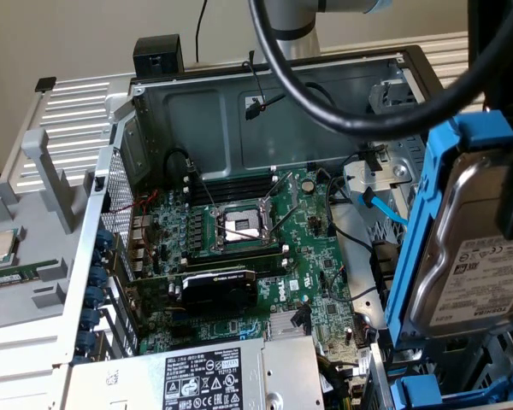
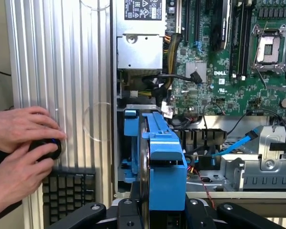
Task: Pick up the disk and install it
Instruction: 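Insert the disk into the insertion slot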
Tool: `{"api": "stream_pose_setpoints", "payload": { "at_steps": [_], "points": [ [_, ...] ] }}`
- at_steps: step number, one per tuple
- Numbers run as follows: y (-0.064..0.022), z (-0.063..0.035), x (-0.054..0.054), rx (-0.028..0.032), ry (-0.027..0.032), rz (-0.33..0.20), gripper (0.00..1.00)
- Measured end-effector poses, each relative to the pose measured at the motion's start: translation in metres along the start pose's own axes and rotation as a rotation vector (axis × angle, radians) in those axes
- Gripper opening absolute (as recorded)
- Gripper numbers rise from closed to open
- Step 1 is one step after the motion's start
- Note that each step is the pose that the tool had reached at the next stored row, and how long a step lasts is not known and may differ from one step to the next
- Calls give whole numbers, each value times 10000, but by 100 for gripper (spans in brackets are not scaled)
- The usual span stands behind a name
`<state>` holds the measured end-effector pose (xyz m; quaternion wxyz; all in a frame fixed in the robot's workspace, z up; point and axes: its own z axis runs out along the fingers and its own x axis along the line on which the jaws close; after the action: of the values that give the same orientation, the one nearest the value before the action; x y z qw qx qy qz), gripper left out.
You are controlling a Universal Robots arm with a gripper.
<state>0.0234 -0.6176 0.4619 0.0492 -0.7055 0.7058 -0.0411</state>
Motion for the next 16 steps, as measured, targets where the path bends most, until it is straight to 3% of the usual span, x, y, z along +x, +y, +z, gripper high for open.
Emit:
{"api": "stream_pose_setpoints", "payload": {
  "at_steps": [10,16],
  "points": [
    [-10,87,1,-41,-2,-15,37],
    [-13,121,1,-97,-3,-16,37]
  ]
}}
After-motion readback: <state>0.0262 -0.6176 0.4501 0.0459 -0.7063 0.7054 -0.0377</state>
